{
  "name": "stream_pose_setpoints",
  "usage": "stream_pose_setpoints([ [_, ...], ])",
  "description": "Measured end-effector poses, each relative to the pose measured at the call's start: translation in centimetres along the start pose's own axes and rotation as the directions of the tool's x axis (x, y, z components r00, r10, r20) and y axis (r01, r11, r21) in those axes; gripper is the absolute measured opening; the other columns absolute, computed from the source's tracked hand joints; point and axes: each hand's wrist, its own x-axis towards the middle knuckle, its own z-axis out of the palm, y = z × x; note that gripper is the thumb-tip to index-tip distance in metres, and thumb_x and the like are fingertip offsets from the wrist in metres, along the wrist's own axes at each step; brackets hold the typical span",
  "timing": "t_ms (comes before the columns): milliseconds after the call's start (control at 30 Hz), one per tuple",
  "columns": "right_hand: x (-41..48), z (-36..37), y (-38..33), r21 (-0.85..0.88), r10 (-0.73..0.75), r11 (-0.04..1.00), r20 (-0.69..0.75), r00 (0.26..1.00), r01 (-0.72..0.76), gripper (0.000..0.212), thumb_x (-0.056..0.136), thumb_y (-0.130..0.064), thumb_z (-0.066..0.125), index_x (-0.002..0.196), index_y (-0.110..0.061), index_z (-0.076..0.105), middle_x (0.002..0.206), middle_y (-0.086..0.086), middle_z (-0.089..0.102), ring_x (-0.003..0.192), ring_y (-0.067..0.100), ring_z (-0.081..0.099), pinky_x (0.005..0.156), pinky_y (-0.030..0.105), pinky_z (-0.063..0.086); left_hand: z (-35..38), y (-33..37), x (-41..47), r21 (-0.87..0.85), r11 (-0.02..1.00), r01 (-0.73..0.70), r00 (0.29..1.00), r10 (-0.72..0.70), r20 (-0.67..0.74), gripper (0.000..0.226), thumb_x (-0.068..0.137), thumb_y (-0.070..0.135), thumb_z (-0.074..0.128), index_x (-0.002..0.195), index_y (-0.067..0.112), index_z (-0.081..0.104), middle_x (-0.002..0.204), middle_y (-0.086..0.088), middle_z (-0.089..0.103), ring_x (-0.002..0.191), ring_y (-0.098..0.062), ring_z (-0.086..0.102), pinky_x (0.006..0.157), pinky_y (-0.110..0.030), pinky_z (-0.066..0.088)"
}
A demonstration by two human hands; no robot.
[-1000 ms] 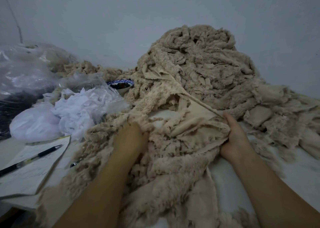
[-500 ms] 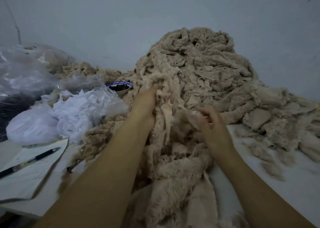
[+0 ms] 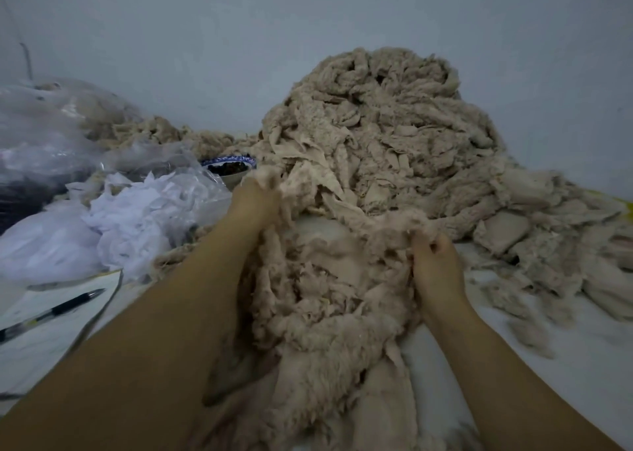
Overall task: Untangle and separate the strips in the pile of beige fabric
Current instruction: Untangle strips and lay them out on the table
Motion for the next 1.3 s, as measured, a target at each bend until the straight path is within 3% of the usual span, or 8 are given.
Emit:
stream_pose_setpoints([
  [67,-0.1,0.1,0.1,-0.093,0.012,0.996,0.015,1.000,-0.011,0.037,0.102,-0.039,0.048,0.121,-0.008,0.052,0.091,0.012,0.058,0.071,0.018,0.050,0.061,0.028,0.038,0.4,-1.3,-0.7,0.414,0.910,0.015,0.999,-0.028,0.027,0.054,0.099,0.029,0.051,0.145,0.004,0.036,0.149,-0.025,0.034,0.134,-0.041,0.039,0.108,-0.049,0.039],
  [167,-0.7,0.6,-0.1,-0.212,-0.141,0.969,-0.034,0.989,0.130,0.018,0.101,-0.031,0.051,0.104,-0.014,0.048,0.112,0.010,0.049,0.081,0.023,0.052,0.064,0.033,0.042,0.7,-1.8,-3.7,0.345,0.903,-0.254,0.958,0.283,-0.035,0.060,0.100,0.042,0.049,0.151,0.016,0.031,0.157,-0.009,0.024,0.142,-0.030,0.028,0.110,-0.042,0.032],
  [300,-2.5,0.2,-1.6,-0.134,-0.503,0.861,-0.091,0.860,0.490,0.019,0.095,-0.026,0.052,0.114,-0.028,0.052,0.121,-0.008,0.037,0.103,0.007,0.048,0.077,0.009,0.041,0.7,-2.5,-6.2,0.292,0.778,-0.556,0.780,0.368,0.505,0.071,0.090,0.059,0.058,0.149,0.026,0.036,0.139,0.009,0.041,0.116,-0.006,0.043,0.092,-0.024,0.036],
  [500,-5.2,2.6,-1.2,-0.311,-0.152,0.630,0.850,0.505,0.712,0.007,0.097,-0.042,0.057,0.101,-0.037,0.053,0.099,-0.020,0.046,0.089,-0.002,0.048,0.075,0.025,0.042,0.2,-3.8,-4.7,0.462,0.780,-0.421,0.891,0.258,0.374,0.011,0.098,0.018,0.051,0.100,0.015,0.062,0.103,-0.003,0.060,0.099,-0.024,0.058,0.074,-0.027,0.039],
  [767,-1.6,0.9,-0.2,-0.417,-0.173,0.822,0.466,0.868,0.388,0.023,0.101,-0.027,0.049,0.086,-0.010,0.052,0.078,0.002,0.057,0.074,0.017,0.056,0.061,0.026,0.040,-1.7,-1.4,-3.9,-0.055,0.935,-0.351,0.875,0.307,-0.374,0.014,0.093,0.014,0.048,0.096,0.025,0.057,0.079,0.004,0.058,0.060,-0.008,0.053,0.050,-0.026,0.035],
  [1000,-3.6,2.0,-1.5,-0.167,-0.334,0.867,0.506,0.795,0.470,0.060,0.078,-0.070,0.051,0.131,-0.042,0.045,0.123,-0.024,0.040,0.107,-0.006,0.050,0.085,0.019,0.048,2.7,2.7,-7.0,-0.025,0.815,-0.580,0.798,0.561,-0.221,0.013,0.092,0.015,0.056,0.096,0.026,0.053,0.109,0.005,0.048,0.074,0.000,0.049,0.057,-0.006,0.037],
  [1167,-2.6,1.5,-1.4,-0.246,-0.270,0.918,0.192,0.944,0.313,0.023,0.103,-0.026,0.044,0.115,-0.017,0.062,0.106,0.003,0.064,0.087,0.019,0.059,0.067,0.024,0.042,6.3,1.4,-9.4,0.192,0.527,-0.828,0.534,0.845,-0.022,0.027,0.087,0.014,0.052,0.113,0.008,0.058,0.113,-0.007,0.050,0.081,-0.024,0.052,0.056,-0.036,0.044],
  [1300,-1.9,0.2,-1.5,-0.054,-0.142,0.989,-0.034,0.989,0.140,0.025,0.106,-0.024,0.038,0.119,-0.036,0.056,0.096,-0.010,0.061,0.068,0.000,0.053,0.054,0.020,0.043,5.1,-2.0,-7.2,0.495,0.650,-0.576,0.761,0.648,0.034,0.029,0.097,0.027,0.053,0.125,0.019,0.056,0.121,-0.002,0.053,0.095,-0.025,0.058,0.069,-0.038,0.048],
])
